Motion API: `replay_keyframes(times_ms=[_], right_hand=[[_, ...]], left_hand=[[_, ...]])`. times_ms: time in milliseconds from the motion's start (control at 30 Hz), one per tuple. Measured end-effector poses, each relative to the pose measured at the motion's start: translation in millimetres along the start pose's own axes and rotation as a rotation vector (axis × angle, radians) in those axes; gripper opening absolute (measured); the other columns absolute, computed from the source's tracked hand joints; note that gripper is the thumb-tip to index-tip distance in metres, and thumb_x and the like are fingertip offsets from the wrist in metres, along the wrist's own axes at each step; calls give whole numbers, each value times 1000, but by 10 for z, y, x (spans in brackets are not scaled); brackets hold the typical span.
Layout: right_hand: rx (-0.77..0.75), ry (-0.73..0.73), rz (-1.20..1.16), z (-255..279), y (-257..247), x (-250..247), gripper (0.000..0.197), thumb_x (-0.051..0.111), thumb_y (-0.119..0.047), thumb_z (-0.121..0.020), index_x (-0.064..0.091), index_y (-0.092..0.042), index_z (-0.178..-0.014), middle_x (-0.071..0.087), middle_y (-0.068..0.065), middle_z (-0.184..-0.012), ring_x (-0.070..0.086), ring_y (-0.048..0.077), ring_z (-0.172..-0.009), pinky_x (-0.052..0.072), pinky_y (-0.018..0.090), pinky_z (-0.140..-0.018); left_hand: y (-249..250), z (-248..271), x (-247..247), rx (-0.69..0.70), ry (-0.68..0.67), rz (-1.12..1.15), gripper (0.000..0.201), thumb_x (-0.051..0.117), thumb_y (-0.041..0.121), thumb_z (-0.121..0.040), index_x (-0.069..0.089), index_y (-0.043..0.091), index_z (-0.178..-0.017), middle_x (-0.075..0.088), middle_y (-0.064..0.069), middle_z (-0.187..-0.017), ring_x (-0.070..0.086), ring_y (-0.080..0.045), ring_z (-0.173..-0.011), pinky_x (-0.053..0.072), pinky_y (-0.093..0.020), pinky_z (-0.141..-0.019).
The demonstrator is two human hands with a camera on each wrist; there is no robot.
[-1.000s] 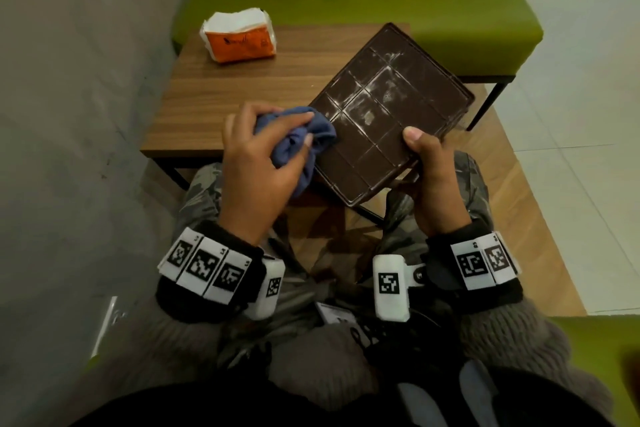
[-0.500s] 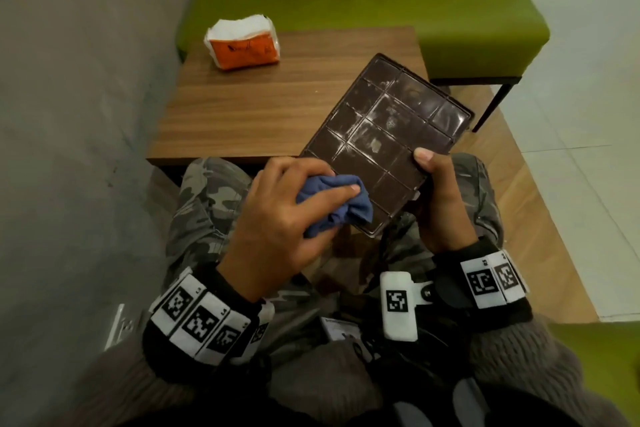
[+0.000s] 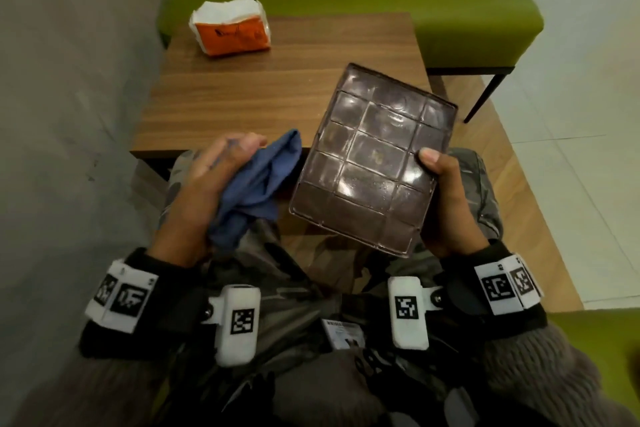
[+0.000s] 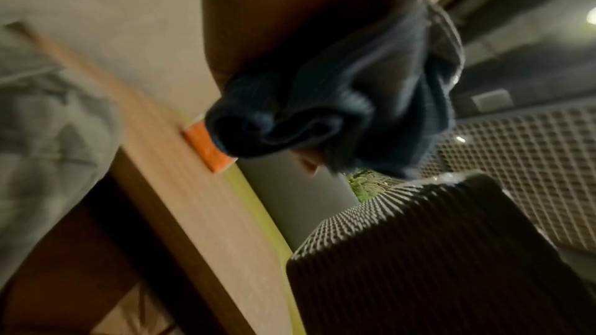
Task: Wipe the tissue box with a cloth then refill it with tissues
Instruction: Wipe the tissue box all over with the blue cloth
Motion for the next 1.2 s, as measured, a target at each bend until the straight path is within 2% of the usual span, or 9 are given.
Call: replay_keyframes(times_ms=[167,433,567,667,767,900,1000,1100,1200], right_hand=[[41,-49,65,-15,-64,135,42,60,-42,-78,70,-17,-110,71,15,-111,70,27,-97,59,37,-82],[-66,-67,146,-22,-270,109,54,44,-56,-84,63,-20,-119,70,9,-119,66,24,-111,56,37,-89],[-24,53,244,17,-15,-85,113,65,-88,-46,46,-24,-137,66,1,-125,63,18,-114,48,52,-100],[39,30,206,-12,183,-31,127,76,-78,-46,30,-20,-149,60,6,-134,61,20,-119,47,50,-103],[8,59,117,-45,202,72,95,81,-53,-63,45,-10,-140,61,15,-132,60,30,-120,52,45,-98],[-24,210,70,-52,161,-15,101,86,-51,-56,44,-12,-138,57,16,-134,62,31,-116,54,50,-93],[-33,298,110,-46,148,-142,97,83,-51,-53,43,-16,-135,58,10,-132,65,24,-111,55,51,-91],[-27,311,128,-72,177,-160,91,74,-52,-56,44,-15,-134,59,7,-131,67,20,-109,56,49,-91],[-8,281,131,-106,220,-54,90,76,-47,-63,41,-8,-137,60,6,-124,69,11,-100,59,38,-83]], left_hand=[[-214,172,294,-258,-368,66,70,82,69,-14,70,36,-74,70,24,-68,65,11,-66,51,-8,-58],[-411,-88,552,-254,-281,140,54,69,35,-64,58,18,-114,65,-5,-117,63,-20,-109,50,-34,-97],[-454,20,544,-328,-112,350,27,64,39,-67,58,22,-88,70,6,-71,68,-7,-62,54,-26,-62],[-471,18,578,-331,-140,353,55,71,50,-60,61,16,-102,66,1,-75,68,-33,-80,54,-42,-83],[-490,-36,602,-240,-193,222,102,82,65,-44,54,4,-121,59,-13,-112,51,-37,-121,36,-48,-109],[-516,-144,383,-148,-150,28,87,76,78,-33,61,23,-100,67,-4,-102,67,-10,-89,51,-23,-79],[-487,-156,21,-81,170,391,50,78,63,-53,64,25,-82,66,3,-76,63,-11,-74,53,-27,-61],[-115,13,-103,272,457,349,44,67,41,-77,52,23,-115,60,-2,-117,63,-11,-101,50,-23,-80],[304,226,373,638,244,-256,58,70,24,-79,40,24,-129,45,3,-130,50,-3,-117,44,-16,-93]])
Point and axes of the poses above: each hand's wrist, its own z-axis away from the middle knuckle, its own x-axis out of the palm, y = z × x, the point moved 5 cm from there along -z, towards the middle knuckle
